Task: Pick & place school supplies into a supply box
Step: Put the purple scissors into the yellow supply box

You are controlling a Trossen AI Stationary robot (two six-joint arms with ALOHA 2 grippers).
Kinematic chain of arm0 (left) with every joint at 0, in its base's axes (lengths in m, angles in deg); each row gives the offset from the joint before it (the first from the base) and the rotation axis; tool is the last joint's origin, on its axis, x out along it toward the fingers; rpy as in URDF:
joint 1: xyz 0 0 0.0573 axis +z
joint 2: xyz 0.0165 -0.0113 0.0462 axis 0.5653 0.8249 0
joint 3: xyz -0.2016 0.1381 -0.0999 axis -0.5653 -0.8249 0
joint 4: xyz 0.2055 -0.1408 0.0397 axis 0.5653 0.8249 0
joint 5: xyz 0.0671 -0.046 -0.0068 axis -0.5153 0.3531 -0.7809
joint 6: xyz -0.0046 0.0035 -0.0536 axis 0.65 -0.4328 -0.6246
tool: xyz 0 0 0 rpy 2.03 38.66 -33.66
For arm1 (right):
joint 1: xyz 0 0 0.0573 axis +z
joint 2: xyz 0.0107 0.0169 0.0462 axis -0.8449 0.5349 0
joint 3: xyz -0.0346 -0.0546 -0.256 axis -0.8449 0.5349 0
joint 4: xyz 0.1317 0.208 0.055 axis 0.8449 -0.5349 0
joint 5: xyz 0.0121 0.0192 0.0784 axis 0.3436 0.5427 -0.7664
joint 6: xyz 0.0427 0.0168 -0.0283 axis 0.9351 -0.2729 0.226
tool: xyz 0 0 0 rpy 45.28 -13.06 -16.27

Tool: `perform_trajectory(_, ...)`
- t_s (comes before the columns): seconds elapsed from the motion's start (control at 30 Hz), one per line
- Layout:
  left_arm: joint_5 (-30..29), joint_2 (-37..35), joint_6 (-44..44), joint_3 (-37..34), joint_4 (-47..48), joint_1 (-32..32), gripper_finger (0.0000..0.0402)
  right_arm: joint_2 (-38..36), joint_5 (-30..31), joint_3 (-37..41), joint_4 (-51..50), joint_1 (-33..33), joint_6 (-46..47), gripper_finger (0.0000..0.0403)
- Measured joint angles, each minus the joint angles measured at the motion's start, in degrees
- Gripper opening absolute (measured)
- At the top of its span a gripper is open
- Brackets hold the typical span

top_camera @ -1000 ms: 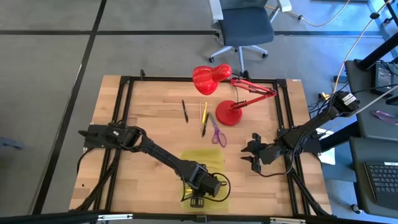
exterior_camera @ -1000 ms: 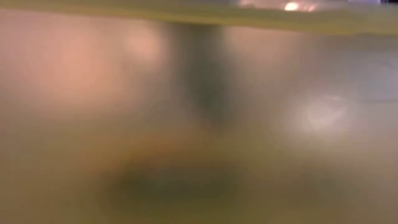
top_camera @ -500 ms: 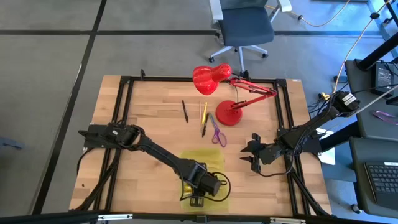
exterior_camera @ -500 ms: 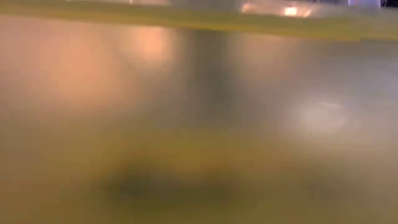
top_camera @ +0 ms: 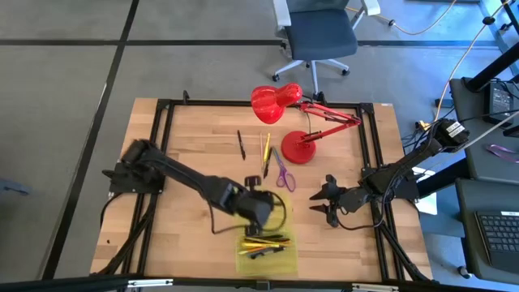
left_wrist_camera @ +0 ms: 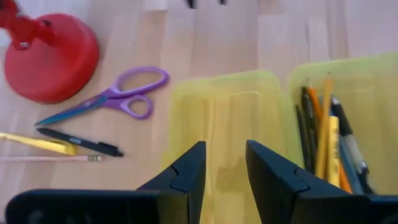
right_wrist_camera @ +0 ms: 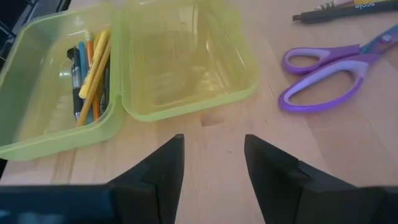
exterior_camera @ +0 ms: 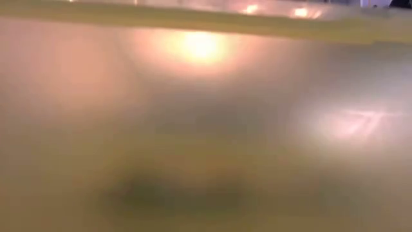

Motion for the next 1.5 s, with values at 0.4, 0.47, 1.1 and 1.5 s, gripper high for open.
perform_trajectory(0.4, -0.7, -24.2, 6.4, -49.1, -51.1, 5.7, 0.0109, 0.0, 0.1, 0.0, 0.1, -0.2, -0.1, 0.0172)
perform_trajectory(0.47, -0.6, -26.3, 6.4, -55.9, -60.6, 6.7, 0.0107, 0.0, 0.1, 0.0, 0.1, -0.2, -0.1, 0.0172)
perform_trajectory(1.1, -5.3, -29.1, 8.4, -79.6, -97.7, 2.3, 0.0104, 0.0, 1.3, 0.0, 2.1, -0.3, -4.5, 0.0172)
perform_trajectory(1.5, -4.5, -29.1, 8.5, -79.9, -97.6, 2.3, 0.0109, 0.0, 11.1, 0.0, 11.3, -0.3, -4.5, 0.0172)
